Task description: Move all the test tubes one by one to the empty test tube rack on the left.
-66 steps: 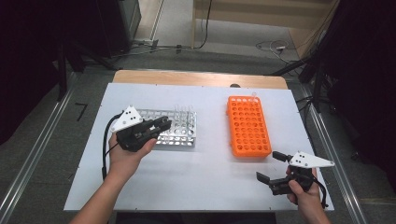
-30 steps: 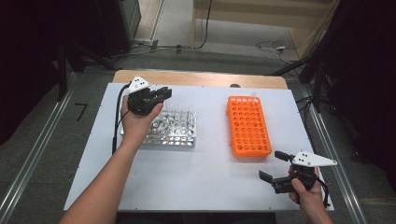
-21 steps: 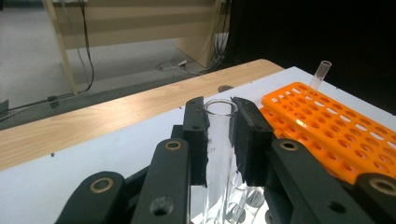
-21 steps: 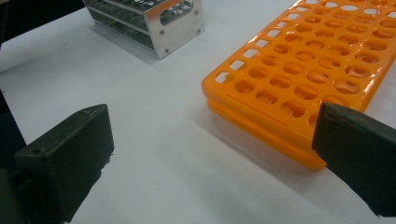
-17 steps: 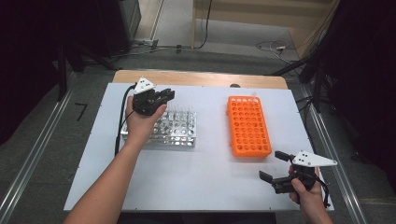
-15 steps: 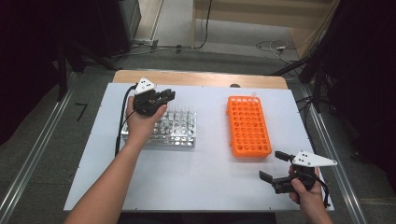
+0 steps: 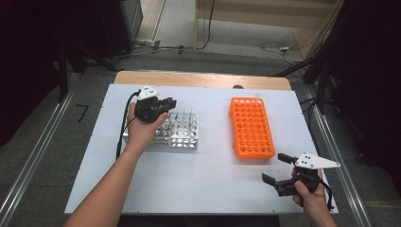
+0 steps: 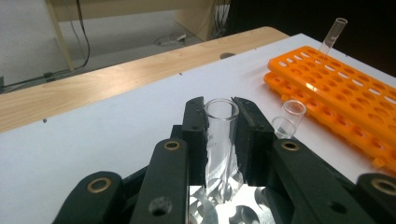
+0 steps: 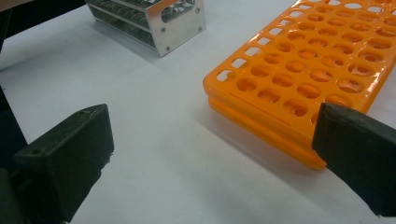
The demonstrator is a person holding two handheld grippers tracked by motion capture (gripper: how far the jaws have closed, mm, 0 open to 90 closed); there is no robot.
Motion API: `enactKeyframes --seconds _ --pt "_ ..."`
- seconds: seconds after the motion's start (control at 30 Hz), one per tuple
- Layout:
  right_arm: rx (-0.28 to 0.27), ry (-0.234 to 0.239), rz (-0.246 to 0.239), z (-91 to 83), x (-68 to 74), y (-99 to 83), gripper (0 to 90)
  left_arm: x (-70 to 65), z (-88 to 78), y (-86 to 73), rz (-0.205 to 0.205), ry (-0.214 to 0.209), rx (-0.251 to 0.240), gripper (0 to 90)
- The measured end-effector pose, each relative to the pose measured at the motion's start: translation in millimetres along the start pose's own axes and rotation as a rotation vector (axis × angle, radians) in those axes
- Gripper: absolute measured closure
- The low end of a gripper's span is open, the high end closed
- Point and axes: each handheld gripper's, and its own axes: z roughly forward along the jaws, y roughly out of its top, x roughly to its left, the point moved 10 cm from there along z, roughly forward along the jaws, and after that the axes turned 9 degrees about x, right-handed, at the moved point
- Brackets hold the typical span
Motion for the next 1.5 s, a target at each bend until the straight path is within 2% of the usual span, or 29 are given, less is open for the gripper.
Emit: enactKeyframes --seconds 0.13,0.23,0.33,0.4,0.5,0.67,0.77,0.9,1.13,1.27,1.5 --pt "0.002 0.001 -0.005 0.7 0.5 -0.3 0.0 -1.5 1.0 -3.1 -0.002 -0.011 0.026 74.0" --pt "0.003 0.002 -0.002 0.7 1.1 -0.3 0.0 -3.4 0.2 -5.3 -0.014 -0.051 0.044 73.1" --pt "0.003 0.005 0.001 0.6 1.7 -0.2 0.0 -1.7 -2.2 -5.6 -0.038 -0.062 0.046 68.8" --pt "0.002 0.005 -0.001 0.7 1.2 -0.3 0.0 -0.2 -5.8 -4.1 -0.061 -0.068 0.029 64.1" --pt "0.002 0.008 0.003 0.7 1.1 -0.2 0.0 1.9 -13.0 -2.0 -0.078 -0.052 -0.003 48.9" --pt "0.001 0.008 0.006 0.9 0.4 0.1 0.0 -4.3 -25.9 -4.2 -0.079 -0.095 -0.033 25.7" --pt "0.0 0.006 0.009 0.8 0.1 0.4 0.0 -12.7 -35.5 -6.1 -0.073 -0.136 -0.05 13.0" --pt "-0.003 0.005 0.016 1.4 0.2 1.3 0.0 -25.4 -49.3 -7.4 -0.063 -0.161 -0.073 0.5" --pt "-0.006 -0.003 0.025 3.6 -1.4 6.0 0.0 -42.9 -70.8 -18.8 -0.014 -0.167 -0.094 0.0" --pt "-0.015 -0.008 0.047 4.9 -6.5 12.7 0.0 -53.1 -82.5 -29.8 0.001 -0.155 -0.096 0.0" --pt "-0.035 -0.016 0.05 8.7 -15.7 30.9 0.0 -67.4 -99.6 -49.8 0.021 -0.158 -0.101 0.0"
